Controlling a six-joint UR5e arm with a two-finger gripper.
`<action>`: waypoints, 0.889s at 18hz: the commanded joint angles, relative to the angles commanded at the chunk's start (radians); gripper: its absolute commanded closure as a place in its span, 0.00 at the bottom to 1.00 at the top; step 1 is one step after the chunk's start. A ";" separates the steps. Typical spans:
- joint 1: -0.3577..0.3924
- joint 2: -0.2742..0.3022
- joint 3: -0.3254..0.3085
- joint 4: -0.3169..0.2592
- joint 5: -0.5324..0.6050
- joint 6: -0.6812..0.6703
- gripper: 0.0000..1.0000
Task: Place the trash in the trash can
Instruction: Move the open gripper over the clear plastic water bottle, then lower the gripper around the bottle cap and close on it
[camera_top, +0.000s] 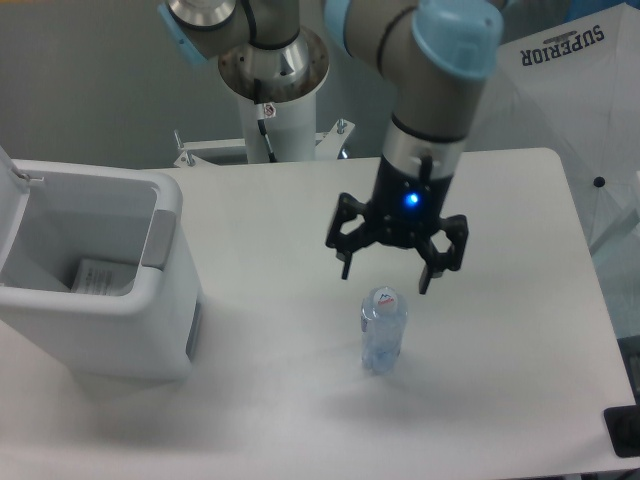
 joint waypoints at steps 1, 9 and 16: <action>-0.003 -0.008 0.011 -0.025 0.025 0.002 0.00; -0.057 -0.071 0.031 -0.033 0.126 -0.014 0.00; -0.071 -0.100 0.031 -0.029 0.155 -0.015 0.04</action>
